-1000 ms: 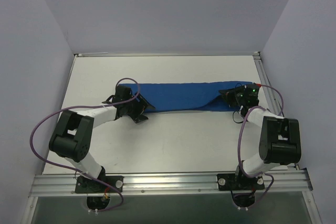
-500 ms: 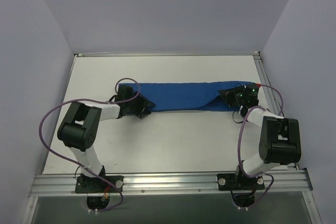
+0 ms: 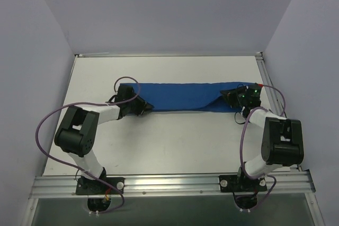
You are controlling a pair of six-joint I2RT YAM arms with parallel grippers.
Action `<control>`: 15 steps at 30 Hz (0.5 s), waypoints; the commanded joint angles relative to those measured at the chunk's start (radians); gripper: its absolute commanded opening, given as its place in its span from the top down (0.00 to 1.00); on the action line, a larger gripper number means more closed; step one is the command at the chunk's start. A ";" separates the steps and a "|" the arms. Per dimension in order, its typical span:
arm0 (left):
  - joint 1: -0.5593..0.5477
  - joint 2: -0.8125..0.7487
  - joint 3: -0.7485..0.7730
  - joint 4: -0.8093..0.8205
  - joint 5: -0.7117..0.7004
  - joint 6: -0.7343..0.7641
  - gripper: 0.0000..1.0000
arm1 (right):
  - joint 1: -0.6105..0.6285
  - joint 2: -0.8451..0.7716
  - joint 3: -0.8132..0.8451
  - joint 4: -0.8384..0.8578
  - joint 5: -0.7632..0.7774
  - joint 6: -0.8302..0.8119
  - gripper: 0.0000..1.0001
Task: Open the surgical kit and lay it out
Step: Open the surgical kit at the center of the board.
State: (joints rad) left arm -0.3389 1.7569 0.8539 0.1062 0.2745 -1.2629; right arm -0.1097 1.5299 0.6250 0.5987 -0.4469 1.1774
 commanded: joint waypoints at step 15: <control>-0.034 -0.157 -0.009 -0.059 -0.081 0.039 0.39 | 0.018 0.006 0.054 0.030 -0.038 -0.021 1.00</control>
State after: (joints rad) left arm -0.3565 1.6581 0.8688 0.0334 0.2073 -1.2125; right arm -0.1020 1.5349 0.6384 0.6006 -0.4610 1.1698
